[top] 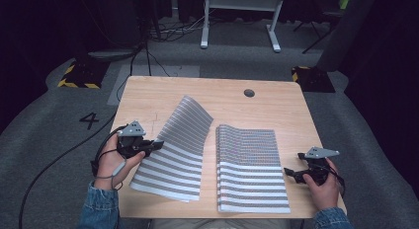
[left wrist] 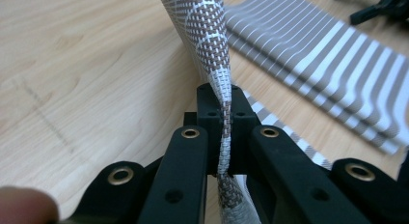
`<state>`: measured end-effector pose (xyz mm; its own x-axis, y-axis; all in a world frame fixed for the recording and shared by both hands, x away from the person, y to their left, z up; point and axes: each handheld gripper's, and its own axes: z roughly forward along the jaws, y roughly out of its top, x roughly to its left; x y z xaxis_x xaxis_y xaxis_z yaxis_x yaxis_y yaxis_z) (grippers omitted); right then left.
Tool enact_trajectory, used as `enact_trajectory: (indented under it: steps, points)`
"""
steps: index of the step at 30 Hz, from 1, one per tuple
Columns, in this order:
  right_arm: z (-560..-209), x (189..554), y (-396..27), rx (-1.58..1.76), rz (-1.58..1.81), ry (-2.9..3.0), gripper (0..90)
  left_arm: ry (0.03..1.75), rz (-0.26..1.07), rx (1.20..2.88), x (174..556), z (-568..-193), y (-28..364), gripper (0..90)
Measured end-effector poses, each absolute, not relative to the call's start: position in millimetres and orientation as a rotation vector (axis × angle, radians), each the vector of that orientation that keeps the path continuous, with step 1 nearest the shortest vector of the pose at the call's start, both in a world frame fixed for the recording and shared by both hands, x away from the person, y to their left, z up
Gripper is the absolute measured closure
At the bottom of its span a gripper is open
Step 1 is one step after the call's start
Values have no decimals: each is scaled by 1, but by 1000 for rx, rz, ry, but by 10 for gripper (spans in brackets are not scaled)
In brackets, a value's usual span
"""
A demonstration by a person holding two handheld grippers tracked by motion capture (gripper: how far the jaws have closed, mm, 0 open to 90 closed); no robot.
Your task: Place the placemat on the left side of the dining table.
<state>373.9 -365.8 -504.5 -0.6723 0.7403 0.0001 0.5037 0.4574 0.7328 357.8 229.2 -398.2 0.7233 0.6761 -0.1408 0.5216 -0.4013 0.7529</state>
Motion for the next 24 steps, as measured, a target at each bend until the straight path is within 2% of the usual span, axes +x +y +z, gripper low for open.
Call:
enact_trajectory:
  steps: [4,5,7,8,9,11,16,19,24]
  points:
    - [-504,374,-366,1059,1043,2392,79,980,273,2105,368,-412,235,853]
    - [-505,374,-366,1059,1043,2392,79,1047,392,2089,372,-416,238,753]
    - [-505,374,-366,1058,1043,2392,79,1193,613,2025,377,-422,247,454]
    - [-504,374,-366,1059,1043,2392,79,1255,679,1987,378,-423,253,378]
    - [-504,374,-366,1059,1042,2392,78,1314,731,1956,377,-423,258,349]
    - [-504,374,-366,1059,1040,2393,79,1347,773,1939,374,-420,264,329]
    - [-504,374,-366,1059,1044,2392,79,1289,755,1908,363,-409,255,309]
    - [-504,374,-366,1060,1044,2392,79,1201,733,1927,354,-399,237,308]
    - [-505,375,-366,1062,1044,2392,79,1027,608,1968,338,-390,196,294]
